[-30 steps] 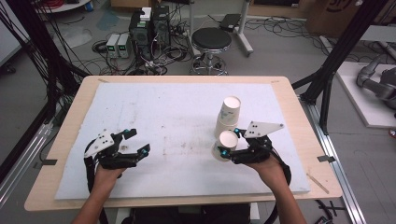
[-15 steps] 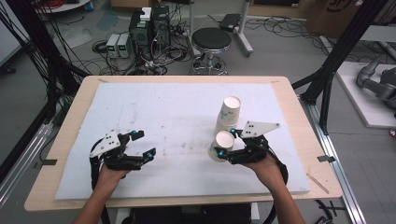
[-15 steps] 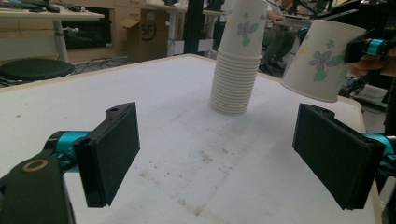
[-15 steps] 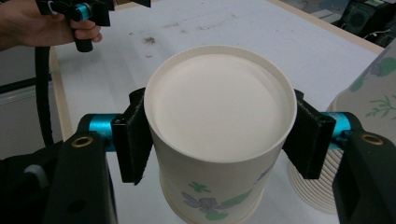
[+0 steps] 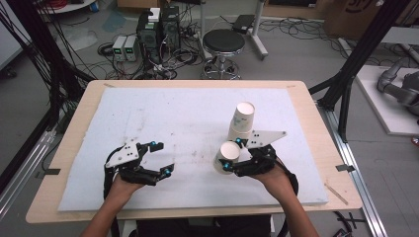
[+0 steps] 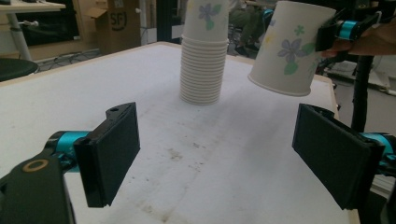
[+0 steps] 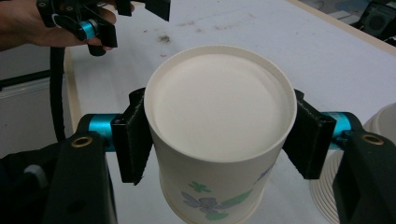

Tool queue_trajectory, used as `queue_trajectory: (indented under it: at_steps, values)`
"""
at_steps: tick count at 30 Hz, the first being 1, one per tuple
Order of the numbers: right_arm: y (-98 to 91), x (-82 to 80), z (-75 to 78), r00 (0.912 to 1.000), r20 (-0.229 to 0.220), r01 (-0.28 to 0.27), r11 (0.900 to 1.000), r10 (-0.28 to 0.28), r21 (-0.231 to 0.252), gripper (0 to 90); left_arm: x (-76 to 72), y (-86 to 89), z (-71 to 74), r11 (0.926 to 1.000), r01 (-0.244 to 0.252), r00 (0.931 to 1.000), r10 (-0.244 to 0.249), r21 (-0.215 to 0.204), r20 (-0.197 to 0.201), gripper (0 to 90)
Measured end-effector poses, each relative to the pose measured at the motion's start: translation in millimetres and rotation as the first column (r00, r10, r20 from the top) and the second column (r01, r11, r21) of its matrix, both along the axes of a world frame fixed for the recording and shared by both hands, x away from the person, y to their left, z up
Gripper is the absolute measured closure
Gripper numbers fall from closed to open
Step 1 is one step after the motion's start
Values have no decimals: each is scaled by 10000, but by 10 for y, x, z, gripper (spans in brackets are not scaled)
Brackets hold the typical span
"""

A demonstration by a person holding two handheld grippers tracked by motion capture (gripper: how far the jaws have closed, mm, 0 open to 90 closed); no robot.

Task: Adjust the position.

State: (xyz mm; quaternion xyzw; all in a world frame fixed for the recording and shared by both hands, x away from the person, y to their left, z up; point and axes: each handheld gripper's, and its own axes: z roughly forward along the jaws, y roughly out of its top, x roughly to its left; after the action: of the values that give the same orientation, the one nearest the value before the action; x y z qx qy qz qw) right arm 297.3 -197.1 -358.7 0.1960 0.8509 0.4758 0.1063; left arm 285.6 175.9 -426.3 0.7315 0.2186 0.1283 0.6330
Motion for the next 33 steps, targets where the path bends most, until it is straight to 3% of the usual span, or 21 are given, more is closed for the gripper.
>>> queue_trajectory:
  at_steps: [9, 17, 33]
  values:
    - [48, -19, -10, 9991, -90, -410, 9991, 411, 40, 335, -26, -204, 16, 9965, 832, 9965, -832, 120, 5, 150]
    - [107, -23, -9, 9979, -163, -632, 9980, 633, 66, 335, 6, -488, 7, 9846, 1726, 9850, -1723, 286, -116, 150]
    - [189, -34, -21, 9956, -236, -901, 9959, 902, 71, 335, 73, -896, 11, 9671, 2522, 9677, -2519, 340, -123, 151]
